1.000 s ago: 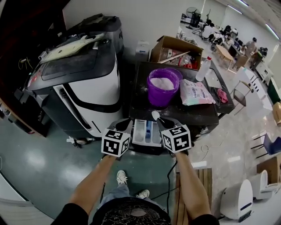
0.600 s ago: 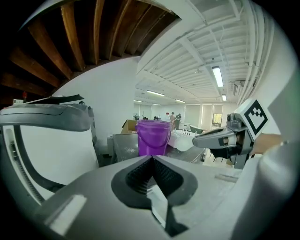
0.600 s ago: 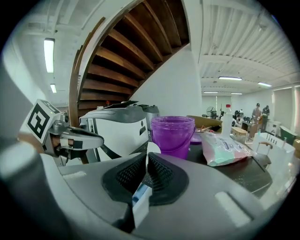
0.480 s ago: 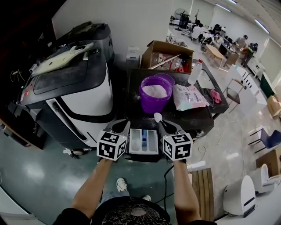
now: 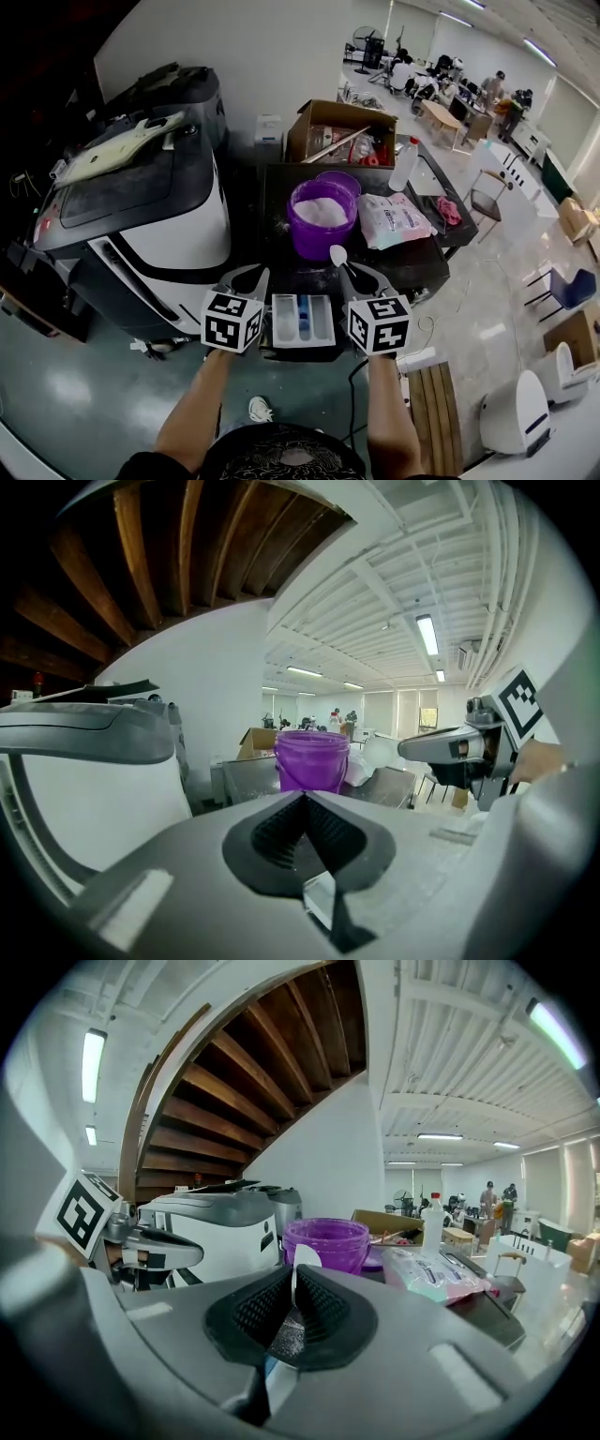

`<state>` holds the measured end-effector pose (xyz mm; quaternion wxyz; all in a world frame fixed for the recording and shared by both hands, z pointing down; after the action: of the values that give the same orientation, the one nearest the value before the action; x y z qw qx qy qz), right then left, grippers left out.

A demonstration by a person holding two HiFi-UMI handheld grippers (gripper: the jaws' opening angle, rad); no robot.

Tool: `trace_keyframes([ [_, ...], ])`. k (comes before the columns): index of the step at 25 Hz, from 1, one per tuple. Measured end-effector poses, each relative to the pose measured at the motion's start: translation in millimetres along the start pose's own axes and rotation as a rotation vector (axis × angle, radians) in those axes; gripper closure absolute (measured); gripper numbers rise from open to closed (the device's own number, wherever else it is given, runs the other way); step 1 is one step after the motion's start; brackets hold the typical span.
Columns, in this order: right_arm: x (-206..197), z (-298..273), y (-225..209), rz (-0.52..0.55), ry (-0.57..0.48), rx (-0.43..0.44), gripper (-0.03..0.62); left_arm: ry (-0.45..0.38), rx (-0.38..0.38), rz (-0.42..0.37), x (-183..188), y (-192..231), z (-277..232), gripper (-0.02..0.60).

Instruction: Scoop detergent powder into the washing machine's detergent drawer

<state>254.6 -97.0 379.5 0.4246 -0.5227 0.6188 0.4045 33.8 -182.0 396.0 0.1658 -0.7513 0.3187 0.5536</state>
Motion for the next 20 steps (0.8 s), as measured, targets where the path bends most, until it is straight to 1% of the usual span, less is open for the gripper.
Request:
trace_keyframes([
  [7, -2.9, 0.9, -2.6, -0.021, -0.009, -0.032, 0.557, 0.003, -0.021, -0.012, 1.9, 0.4, -6.4, 0.581],
  [20, -4.0, 3.3, 3.1, -0.029, -0.015, -0.033, 0.556, 0.003, -0.033, -0.018, 3.4, -1.7, -4.5, 0.581],
])
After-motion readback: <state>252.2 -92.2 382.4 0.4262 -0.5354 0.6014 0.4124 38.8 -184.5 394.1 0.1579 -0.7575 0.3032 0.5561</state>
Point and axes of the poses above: the fingertips, and each gripper's own axes: z backward along the fingers, y to its left, x out of its top, the point moved 9 cm from there along z, backward along the fingers, and after that the axes turned 4 degrees about z, right-handed, at the moved point
